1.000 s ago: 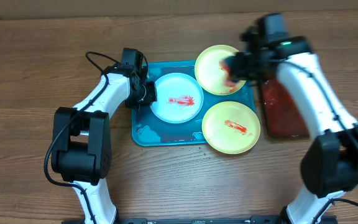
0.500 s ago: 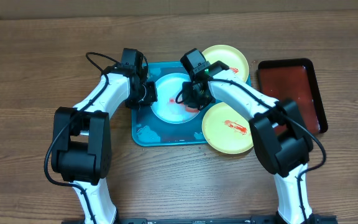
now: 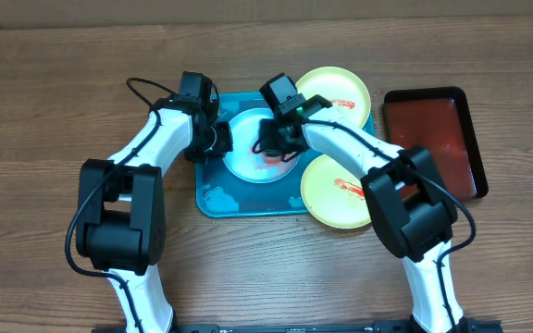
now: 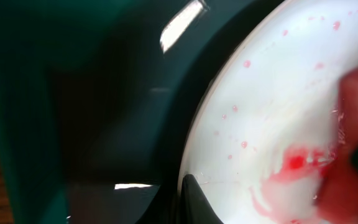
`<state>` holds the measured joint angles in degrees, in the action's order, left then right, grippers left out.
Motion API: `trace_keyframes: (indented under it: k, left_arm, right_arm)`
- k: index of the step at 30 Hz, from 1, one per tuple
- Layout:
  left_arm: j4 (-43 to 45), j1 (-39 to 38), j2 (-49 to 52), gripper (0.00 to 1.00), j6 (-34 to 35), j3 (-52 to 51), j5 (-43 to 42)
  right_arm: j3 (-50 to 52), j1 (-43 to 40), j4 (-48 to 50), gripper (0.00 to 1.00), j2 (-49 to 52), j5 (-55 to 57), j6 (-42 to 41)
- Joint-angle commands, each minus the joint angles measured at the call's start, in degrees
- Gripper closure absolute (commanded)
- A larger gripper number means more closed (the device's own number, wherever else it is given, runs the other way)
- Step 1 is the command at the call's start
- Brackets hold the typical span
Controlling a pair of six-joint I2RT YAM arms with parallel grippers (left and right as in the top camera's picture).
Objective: Clean dirty plates on tray and stack at the side
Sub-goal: 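Carry the sponge with the right gripper over the white plate, then scrub the white plate with the sponge while left gripper holds it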
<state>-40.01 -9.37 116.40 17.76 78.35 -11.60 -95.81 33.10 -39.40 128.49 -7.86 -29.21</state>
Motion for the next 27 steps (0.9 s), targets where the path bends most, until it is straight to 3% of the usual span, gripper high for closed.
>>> trace_keyframes:
  k: [1, 9, 15, 23, 27]
  left_arm:
    - [-0.20, -0.39, 1.36, 0.96, -1.49, -0.68, -1.57]
    - [-0.17, -0.39, 1.36, 0.96, -1.49, -0.68, -1.55]
    - [-0.17, -0.39, 1.36, 0.96, -1.49, -0.68, -1.55]
    - [-0.24, -0.39, 1.36, 0.96, -1.49, -0.68, -1.53]
    - [-0.22, -0.39, 1.36, 0.96, -1.49, -0.68, -1.53]
  right_arm:
    - [-0.11, 2.64, 2.14, 0.96, 4.31, -10.73, -3.52]
    - [-0.28, 2.80, 4.63, 0.96, 4.31, -18.91, -4.20]
    - [-0.46, 2.84, 1.18, 0.96, 4.28, -20.02, -1.31]
    - [-8.94, 2.03, -17.79, 0.96, 4.28, 6.16, 1.18]
    - [-11.74, 2.40, -21.20, 0.96, 4.28, 17.90, 2.82]
